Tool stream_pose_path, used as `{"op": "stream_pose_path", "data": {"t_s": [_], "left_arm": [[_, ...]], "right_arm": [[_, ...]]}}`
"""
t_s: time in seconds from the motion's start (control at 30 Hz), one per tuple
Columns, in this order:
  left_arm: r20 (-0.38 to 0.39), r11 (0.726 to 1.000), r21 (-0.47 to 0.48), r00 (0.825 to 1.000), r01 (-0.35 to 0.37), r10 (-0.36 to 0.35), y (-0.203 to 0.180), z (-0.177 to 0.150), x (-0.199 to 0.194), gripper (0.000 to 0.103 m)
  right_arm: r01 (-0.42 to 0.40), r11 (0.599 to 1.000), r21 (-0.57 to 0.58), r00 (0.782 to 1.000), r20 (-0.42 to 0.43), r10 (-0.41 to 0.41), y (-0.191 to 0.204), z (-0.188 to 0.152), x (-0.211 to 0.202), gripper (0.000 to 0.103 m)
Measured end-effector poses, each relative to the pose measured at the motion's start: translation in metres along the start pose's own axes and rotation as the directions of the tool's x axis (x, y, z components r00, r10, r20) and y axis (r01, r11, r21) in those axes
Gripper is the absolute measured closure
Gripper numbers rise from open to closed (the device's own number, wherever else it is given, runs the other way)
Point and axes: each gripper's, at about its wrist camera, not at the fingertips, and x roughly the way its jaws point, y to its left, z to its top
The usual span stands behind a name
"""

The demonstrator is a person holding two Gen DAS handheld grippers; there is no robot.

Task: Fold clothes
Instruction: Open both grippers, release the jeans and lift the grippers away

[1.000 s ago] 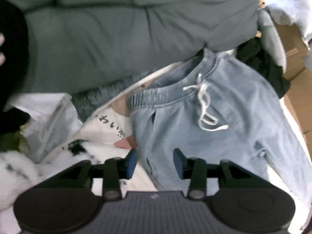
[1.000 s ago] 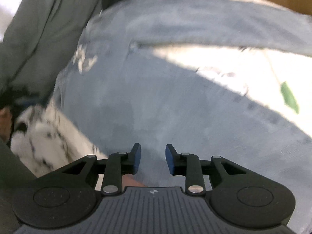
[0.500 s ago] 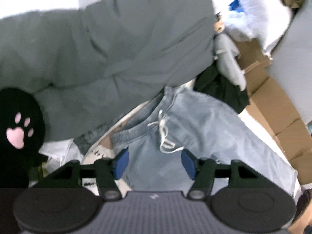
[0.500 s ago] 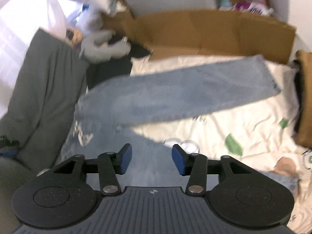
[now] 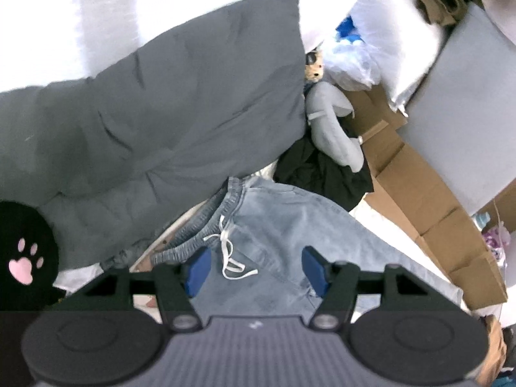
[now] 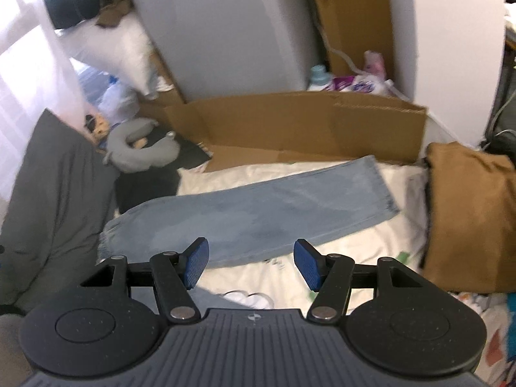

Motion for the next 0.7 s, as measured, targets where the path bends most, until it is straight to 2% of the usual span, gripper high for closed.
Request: {"op": "stream_pose_path", "data": {"t_s": [0.2, 0.3, 0.4, 0.47, 0.53, 0.6, 0.7], "left_arm": [[-0.008, 0.998, 0.063, 1.000, 0.007, -0.007, -0.019, 0.013, 0.010, 0.038], [-0.013, 0.996, 0.084, 1.000, 0.005, -0.004, -0.029, 0.019, 0.023, 0.038], [-0.022, 0.995, 0.090, 0.999, 0.042, -0.040, -0.039, 0.020, 0.040, 0.039], [-0.031, 0.993, 0.117, 0.999, 0.024, -0.020, -0.048, 0.018, 0.057, 0.041], [-0.051, 0.992, 0.120, 0.998, 0.030, -0.024, -0.054, 0.016, 0.077, 0.050], [-0.070, 0.993, 0.105, 0.997, 0.048, -0.041, -0.056, 0.014, 0.096, 0.054], [-0.097, 0.993, 0.108, 0.995, 0.039, -0.029, -0.060, 0.011, 0.132, 0.073]], "right_arm": [[0.042, 0.996, 0.083, 0.999, 0.002, -0.042, -0.035, 0.018, 0.013, 0.038], [0.072, 0.989, 0.130, 0.997, -0.015, -0.071, -0.053, 0.024, 0.028, 0.038], [0.096, 0.981, 0.170, 0.995, -0.036, -0.091, -0.067, 0.027, 0.046, 0.038], [0.114, 0.976, 0.187, 0.993, -0.050, -0.107, -0.075, 0.028, 0.059, 0.038], [0.125, 0.973, 0.193, 0.991, -0.067, -0.114, -0.080, 0.029, 0.074, 0.038], [0.111, 0.981, 0.161, 0.991, -0.089, -0.098, -0.078, 0.030, 0.092, 0.038], [0.082, 0.992, 0.096, 0.990, -0.124, -0.070, -0.071, 0.032, 0.121, 0.038]]}}
